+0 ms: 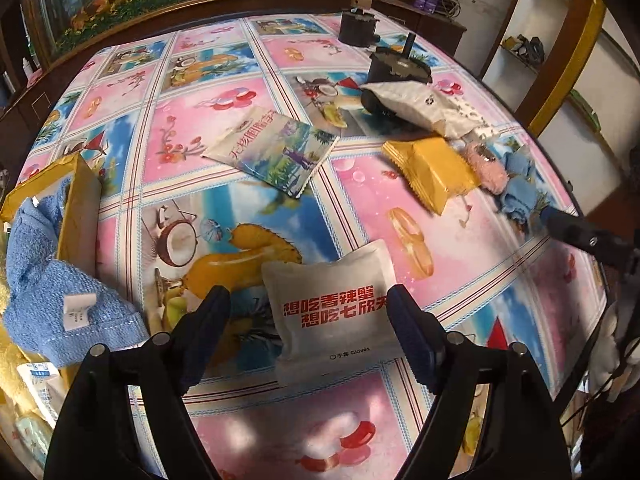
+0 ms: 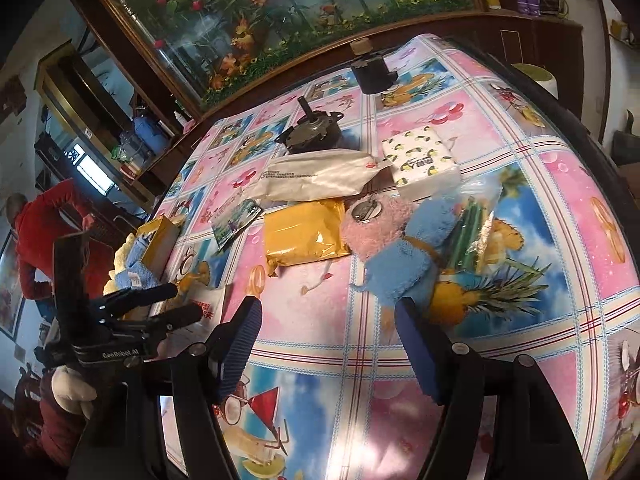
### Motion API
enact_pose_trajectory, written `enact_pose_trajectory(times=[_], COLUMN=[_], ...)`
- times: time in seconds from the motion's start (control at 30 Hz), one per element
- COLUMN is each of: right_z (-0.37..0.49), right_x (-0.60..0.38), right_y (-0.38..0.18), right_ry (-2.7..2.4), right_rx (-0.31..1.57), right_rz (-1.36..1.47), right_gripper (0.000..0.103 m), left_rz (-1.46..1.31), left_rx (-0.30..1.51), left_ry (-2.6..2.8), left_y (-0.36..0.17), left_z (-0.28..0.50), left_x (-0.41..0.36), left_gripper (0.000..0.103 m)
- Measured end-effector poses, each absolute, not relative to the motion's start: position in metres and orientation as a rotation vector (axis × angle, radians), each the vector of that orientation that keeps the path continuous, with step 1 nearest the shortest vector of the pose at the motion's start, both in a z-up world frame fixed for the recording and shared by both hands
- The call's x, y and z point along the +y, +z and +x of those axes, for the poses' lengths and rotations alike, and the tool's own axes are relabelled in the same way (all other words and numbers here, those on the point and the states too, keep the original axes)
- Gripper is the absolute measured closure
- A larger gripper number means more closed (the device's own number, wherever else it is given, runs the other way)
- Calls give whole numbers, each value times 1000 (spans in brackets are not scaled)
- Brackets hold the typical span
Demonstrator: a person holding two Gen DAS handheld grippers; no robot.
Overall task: Organize soft objects
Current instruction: 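Grasp the white red-lettered packet with the left tool while the right grasps the blue knitted cloth, then carry the red-lettered packet and blue cloth into the foam box and open both tools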
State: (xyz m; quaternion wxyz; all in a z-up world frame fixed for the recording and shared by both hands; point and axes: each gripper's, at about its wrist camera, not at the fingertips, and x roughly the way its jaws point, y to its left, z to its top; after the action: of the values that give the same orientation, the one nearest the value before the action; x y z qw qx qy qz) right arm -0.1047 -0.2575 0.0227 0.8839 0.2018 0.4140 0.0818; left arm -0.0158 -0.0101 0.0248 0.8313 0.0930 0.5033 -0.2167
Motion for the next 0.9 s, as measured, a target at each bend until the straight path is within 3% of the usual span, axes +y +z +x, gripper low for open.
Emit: enact_pose_trajectory(times=[0.2,0.27,0.3,0.33,0.63,0.73,0.77,0.9], right_z=[-109,-106,-103,-100,-78,-63,-59,-60], right_x=[-286,-288,-288,-287,-262,-259,-260,-267], right_y=[24,22,22,22,22,11,7,5], right_ry=[62,48,42,39,21,-29,-50,-68], right_rx=[854,863,867,867,855,891,902,889], right_rz=[419,411,404,400,311,281,275,296], right_gripper=[31,31,31,31,32,50,66,74], left_rz=[286,290,283,273,119,95,90,62], left_rx=[1023,1013,998,1001,995,979,974,953], left_ry=[-484,-494,-508,-516,-541,-543,-545,-556], left_y=[10,11,14,16,34,39,41,49], left_z=[-30,-34,-37,-38,-51,-55,-57,-64], left_x=[-39,-44,-45,-44,-19,-15,-14,-7], left_gripper=[17,23,38,44,45,45,45,45])
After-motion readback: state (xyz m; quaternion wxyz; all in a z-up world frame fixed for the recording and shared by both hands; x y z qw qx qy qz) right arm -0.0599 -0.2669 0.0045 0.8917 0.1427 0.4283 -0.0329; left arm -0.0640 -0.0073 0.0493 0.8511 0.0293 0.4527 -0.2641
